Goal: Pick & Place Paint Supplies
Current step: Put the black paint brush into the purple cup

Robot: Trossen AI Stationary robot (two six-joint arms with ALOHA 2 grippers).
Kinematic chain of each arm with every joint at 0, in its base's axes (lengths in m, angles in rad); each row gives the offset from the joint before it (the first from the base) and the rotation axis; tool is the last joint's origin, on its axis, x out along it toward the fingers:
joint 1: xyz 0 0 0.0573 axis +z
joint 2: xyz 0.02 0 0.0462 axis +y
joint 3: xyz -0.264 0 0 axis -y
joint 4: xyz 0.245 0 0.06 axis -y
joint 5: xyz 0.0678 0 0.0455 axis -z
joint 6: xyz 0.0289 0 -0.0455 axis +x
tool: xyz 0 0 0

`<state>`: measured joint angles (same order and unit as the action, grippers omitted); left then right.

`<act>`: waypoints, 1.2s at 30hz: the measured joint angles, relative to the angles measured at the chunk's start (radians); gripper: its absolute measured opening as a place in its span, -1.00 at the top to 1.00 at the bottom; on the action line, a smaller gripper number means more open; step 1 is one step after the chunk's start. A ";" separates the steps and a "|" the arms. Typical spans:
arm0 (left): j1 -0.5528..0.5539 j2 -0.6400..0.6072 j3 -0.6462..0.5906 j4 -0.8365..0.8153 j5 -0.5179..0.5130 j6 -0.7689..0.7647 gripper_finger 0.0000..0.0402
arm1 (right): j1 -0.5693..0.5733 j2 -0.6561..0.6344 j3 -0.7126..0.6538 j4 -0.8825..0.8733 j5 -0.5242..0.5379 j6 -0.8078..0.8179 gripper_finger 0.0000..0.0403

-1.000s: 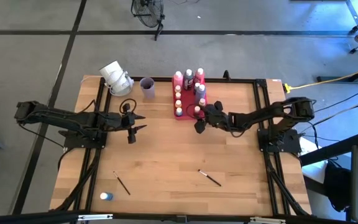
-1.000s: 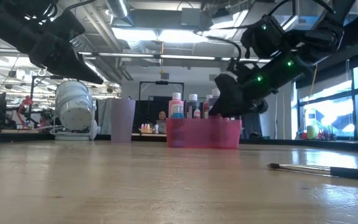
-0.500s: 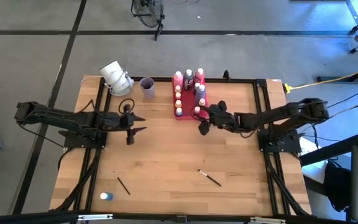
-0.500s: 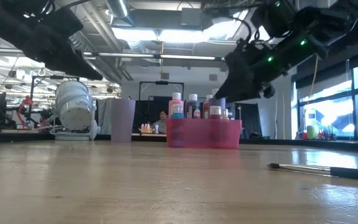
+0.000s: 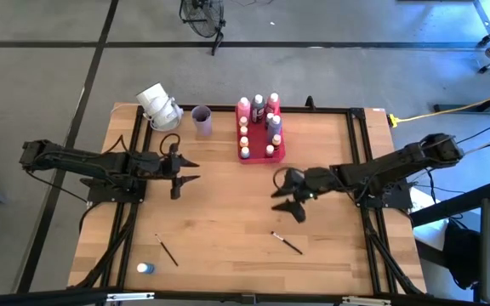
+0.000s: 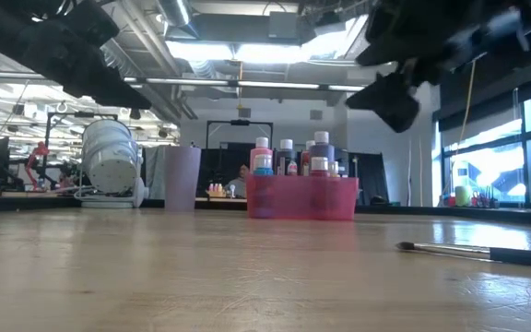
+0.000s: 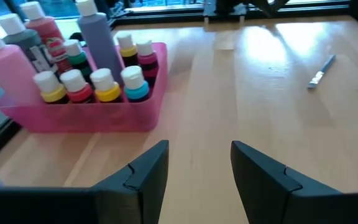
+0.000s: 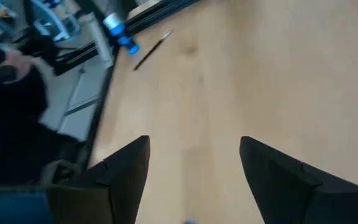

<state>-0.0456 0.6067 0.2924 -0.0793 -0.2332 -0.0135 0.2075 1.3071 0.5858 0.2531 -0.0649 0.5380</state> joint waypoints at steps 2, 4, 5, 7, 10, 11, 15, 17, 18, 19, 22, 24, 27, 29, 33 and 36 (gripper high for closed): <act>0.000 0.000 0.000 0.000 0.023 0.000 0.16 | 0.044 0.000 0.004 -0.003 0.000 0.042 -0.26; 0.000 0.000 0.000 0.000 0.037 -0.003 0.16 | 0.088 0.001 0.038 -0.038 0.013 0.059 -0.26; 0.000 0.000 0.000 0.000 0.038 -0.003 0.16 | 0.109 0.000 0.063 -0.073 0.026 0.060 -0.26; 0.000 0.000 0.000 0.000 0.038 -0.003 0.16 | 0.146 0.000 0.121 -0.196 0.073 0.060 -0.23; 0.000 0.000 0.000 0.000 0.038 -0.012 0.16 | 0.184 0.008 0.233 -0.401 0.174 0.075 -0.16; 0.000 0.000 0.000 0.000 0.038 -0.020 0.16 | 0.194 0.013 0.272 -0.458 0.201 0.086 -0.14; 0.000 0.000 0.000 -0.013 0.044 -0.048 0.16 | 0.229 0.054 0.406 -0.610 0.221 0.134 -0.08; 0.000 0.003 0.000 -0.016 0.049 -0.052 0.16 | 0.237 0.080 0.459 -0.657 0.218 0.174 -0.07; 0.000 0.003 0.000 -0.020 0.049 -0.052 0.16 | 0.241 0.098 0.483 -0.684 0.219 0.195 -0.07; 0.000 0.003 0.000 -0.024 0.049 -0.052 0.16 | 0.243 0.115 0.504 -0.719 0.219 0.219 -0.06; 0.000 0.007 0.000 -0.025 0.049 -0.052 0.16 | 0.244 0.173 0.552 -0.831 0.199 0.310 -0.06; 0.000 0.006 0.000 -0.023 0.049 -0.052 0.16 | 0.245 0.210 0.577 -0.895 0.168 0.359 -0.06; 0.000 0.006 0.000 -0.025 0.049 -0.052 0.16 | 0.245 0.272 0.597 -0.936 0.133 0.391 -0.06; 0.000 0.006 0.000 -0.028 0.049 -0.052 0.16 | 0.243 0.307 0.609 -0.941 0.124 0.395 -0.06; 0.000 0.006 0.000 -0.031 0.049 -0.052 0.16 | 0.236 0.398 0.659 -0.971 0.089 0.412 -0.06; 0.000 0.006 0.000 -0.030 0.049 -0.053 0.16 | 0.236 0.475 0.727 -1.018 0.064 0.412 -0.06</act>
<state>-0.0456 0.6132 0.2924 -0.1097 -0.1842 -0.0662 0.4435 1.7825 1.3129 -0.7654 -0.0009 0.9497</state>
